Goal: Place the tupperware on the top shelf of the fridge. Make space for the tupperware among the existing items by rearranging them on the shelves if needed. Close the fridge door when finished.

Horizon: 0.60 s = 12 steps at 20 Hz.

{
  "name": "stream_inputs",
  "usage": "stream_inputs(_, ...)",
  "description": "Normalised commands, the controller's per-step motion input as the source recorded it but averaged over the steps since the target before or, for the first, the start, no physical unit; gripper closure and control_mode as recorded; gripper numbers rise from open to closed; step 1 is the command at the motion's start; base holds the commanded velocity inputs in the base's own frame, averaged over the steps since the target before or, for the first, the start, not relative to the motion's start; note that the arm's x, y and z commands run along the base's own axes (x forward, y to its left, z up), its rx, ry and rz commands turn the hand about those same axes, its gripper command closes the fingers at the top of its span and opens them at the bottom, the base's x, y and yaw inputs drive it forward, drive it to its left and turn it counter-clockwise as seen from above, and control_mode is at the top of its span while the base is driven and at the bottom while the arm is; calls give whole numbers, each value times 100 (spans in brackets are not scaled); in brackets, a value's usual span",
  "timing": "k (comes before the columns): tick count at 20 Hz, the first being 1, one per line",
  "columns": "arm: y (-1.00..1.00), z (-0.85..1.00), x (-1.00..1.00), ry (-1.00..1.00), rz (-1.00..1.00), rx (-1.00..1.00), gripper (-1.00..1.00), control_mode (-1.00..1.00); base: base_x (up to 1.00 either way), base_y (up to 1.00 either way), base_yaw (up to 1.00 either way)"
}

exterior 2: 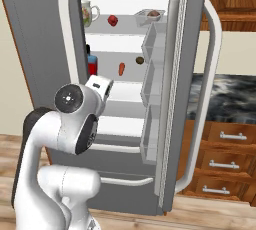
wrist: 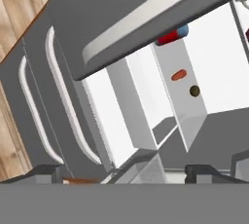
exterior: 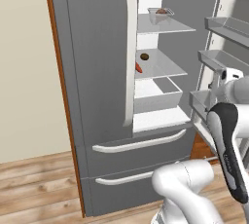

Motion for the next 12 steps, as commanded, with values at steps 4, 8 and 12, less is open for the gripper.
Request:
stream_inputs(4,-84,-3,-66,-12,-7,8,-100,-100,0,0,0)
stream_inputs(8,-100,-19,-33,-3,0,10,-100,-100,0,0,0)
stream_inputs(12,-81,-41,-53,-2,2,7,-100,-100,0,0,0)
